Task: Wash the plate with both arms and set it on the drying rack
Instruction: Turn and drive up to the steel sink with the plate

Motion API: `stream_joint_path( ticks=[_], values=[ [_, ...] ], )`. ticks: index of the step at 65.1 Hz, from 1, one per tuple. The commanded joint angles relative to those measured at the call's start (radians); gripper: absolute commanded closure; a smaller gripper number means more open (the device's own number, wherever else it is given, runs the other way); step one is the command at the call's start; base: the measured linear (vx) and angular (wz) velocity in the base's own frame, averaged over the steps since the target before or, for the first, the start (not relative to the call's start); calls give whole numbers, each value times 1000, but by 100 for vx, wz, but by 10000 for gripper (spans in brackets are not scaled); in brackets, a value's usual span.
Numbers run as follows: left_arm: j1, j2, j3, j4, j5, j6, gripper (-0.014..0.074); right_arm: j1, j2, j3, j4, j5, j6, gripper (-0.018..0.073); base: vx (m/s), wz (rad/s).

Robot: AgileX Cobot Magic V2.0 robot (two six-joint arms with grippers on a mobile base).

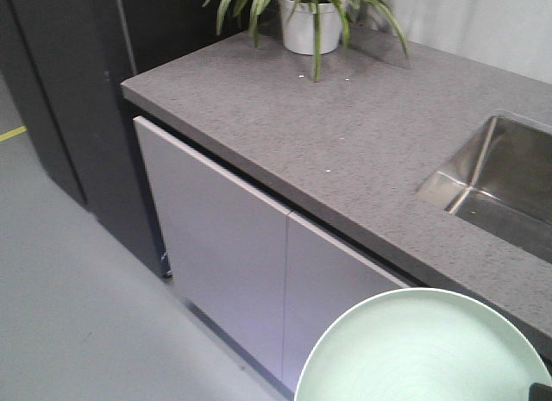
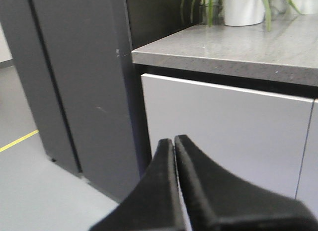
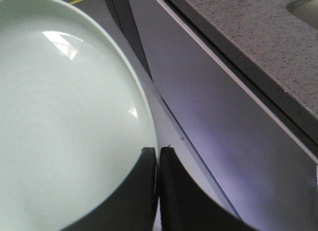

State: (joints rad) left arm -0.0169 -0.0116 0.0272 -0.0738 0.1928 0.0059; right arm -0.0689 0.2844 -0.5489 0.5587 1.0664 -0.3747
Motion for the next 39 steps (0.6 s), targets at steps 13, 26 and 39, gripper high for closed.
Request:
stream_joint_path(
  ticks=[13, 26, 39],
  values=[
    [0, -14, -26, -3, -71, -6, 603, -5, 11, -23, 29, -58, 1, 564, 8, -32],
    [0, -14, -26, -3, -71, -6, 603, -5, 11, -23, 29, -58, 1, 564, 8, -31],
    [0, -14, -26, -3, -71, -6, 603, -5, 11, -23, 29, -58, 1, 564, 8, -30]
  ],
)
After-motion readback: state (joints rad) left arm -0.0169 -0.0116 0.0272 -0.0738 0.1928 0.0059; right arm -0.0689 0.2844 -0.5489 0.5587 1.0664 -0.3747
